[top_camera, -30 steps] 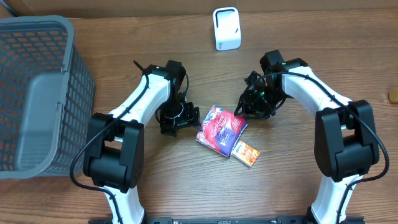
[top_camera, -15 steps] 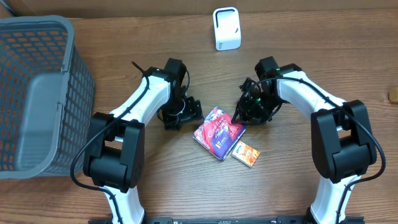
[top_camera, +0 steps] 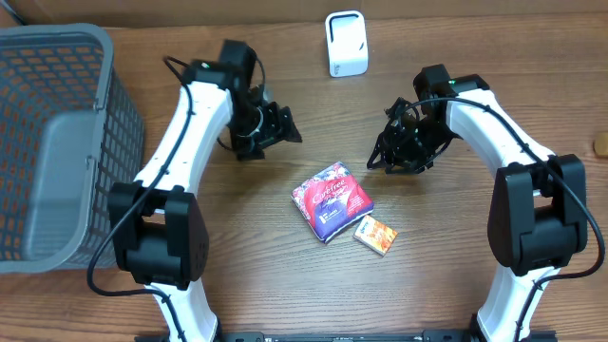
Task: Scan the item barcode
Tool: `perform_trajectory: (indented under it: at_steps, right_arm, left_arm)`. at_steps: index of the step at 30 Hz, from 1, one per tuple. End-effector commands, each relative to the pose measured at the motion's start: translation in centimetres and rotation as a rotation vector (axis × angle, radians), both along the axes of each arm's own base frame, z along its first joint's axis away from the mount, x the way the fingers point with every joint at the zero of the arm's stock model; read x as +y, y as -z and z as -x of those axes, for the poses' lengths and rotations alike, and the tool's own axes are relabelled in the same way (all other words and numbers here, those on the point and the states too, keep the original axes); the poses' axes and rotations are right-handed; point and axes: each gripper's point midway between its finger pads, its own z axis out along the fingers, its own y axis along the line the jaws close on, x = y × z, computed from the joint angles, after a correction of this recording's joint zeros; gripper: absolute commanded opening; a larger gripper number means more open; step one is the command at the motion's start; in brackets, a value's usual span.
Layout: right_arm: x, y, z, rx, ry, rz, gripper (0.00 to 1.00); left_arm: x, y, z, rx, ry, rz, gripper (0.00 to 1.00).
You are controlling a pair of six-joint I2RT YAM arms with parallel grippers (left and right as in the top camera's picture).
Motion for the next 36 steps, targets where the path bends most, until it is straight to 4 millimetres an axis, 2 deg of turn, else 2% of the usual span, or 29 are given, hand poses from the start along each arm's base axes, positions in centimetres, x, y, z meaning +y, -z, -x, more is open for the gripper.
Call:
perform_trajectory:
  at_steps: [1, 8, 10, 12, 18, 20, 23, 27, 28, 32, 36]
  right_arm:
    - [1.1, -1.5, -0.1, -0.092, -0.096, -0.029, 0.50]
    - [3.9, -0.7, 0.8, -0.155, -0.208, -0.051, 0.54]
    - [4.5, -0.3, 1.2, -0.158, -0.227, -0.048, 0.54]
    - [4.6, -0.2, 1.2, -0.162, -0.229, -0.047, 0.54]
    - [4.3, -0.2, 0.9, -0.169, -0.220, -0.047, 0.54]
    - [4.0, -0.2, 0.7, -0.170, -0.212, -0.047, 0.54]
    - [3.8, -0.2, 0.4, -0.174, -0.204, -0.047, 0.54]
    - [3.8, -0.2, 0.4, -0.174, -0.204, -0.048, 0.54]
    - [3.9, -0.3, 0.5, -0.172, -0.203, -0.053, 0.54]
    - [3.9, -0.3, 0.5, -0.163, -0.191, -0.052, 0.54]
    - [3.9, -0.3, 0.4, -0.168, -0.192, -0.052, 0.54]
  left_arm:
    - [-0.6, -0.3, 2.3, 0.074, 0.061, 0.000, 0.78]
    - [-2.0, 3.1, 8.2, 0.259, 0.146, -0.056, 0.75]
    - [-2.4, 4.6, 10.6, 0.324, 0.178, -0.076, 0.72]
    - [-2.5, 5.9, 12.0, 0.364, 0.182, -0.090, 0.71]
    - [-2.2, 9.0, 14.2, 0.407, 0.156, -0.105, 0.72]
    - [-2.4, 9.8, 13.9, 0.383, 0.156, -0.091, 0.72]
    - [-2.9, 10.5, 12.5, 0.302, 0.175, -0.067, 0.73]
    - [-4.0, 11.0, 9.7, 0.172, 0.198, -0.022, 0.75]
    - [-4.5, 11.1, 8.5, 0.118, 0.198, -0.009, 0.76]
    - [-5.1, 10.7, 6.3, 0.017, 0.234, 0.015, 0.77]
    - [-4.4, 9.2, 3.8, -0.047, 0.224, 0.019, 0.79]
